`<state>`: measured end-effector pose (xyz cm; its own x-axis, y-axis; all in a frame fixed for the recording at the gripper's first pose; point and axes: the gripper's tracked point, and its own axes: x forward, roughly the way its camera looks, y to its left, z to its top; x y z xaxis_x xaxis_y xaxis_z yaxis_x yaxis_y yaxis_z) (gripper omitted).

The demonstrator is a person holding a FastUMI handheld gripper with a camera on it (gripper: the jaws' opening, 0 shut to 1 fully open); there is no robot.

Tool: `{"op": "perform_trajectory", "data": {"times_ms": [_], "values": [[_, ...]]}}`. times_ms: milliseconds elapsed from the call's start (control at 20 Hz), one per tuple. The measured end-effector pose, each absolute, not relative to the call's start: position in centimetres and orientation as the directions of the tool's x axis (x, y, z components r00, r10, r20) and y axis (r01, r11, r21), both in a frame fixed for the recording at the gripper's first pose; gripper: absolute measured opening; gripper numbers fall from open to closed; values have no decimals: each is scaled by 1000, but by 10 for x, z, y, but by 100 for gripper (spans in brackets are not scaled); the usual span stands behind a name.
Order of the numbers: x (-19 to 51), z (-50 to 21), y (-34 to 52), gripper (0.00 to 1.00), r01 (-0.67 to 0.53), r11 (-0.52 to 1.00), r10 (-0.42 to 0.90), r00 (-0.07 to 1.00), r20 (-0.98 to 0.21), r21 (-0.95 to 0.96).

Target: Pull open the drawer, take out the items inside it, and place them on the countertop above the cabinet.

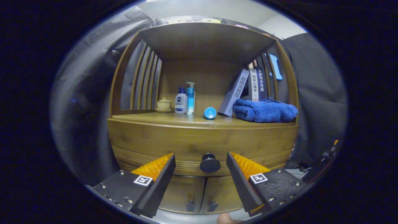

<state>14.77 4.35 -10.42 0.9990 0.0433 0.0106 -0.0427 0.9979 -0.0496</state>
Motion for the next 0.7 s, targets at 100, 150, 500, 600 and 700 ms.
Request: {"op": "perform_trajectory", "data": {"times_ms": [100, 150, 500, 600, 700], "values": [[122, -89, 42, 98, -40, 998, 41, 999, 6, -49], [109, -80, 44, 98, -51, 997, 52, 999, 11, -51], [28, 7, 29, 98, -78, 996, 81, 994, 71, -44], [10, 34, 14, 98, -62, 996, 68, 992, 102, -56], [-7, 63, 4, 98, -62, 996, 72, 987, 144, -71]]}}
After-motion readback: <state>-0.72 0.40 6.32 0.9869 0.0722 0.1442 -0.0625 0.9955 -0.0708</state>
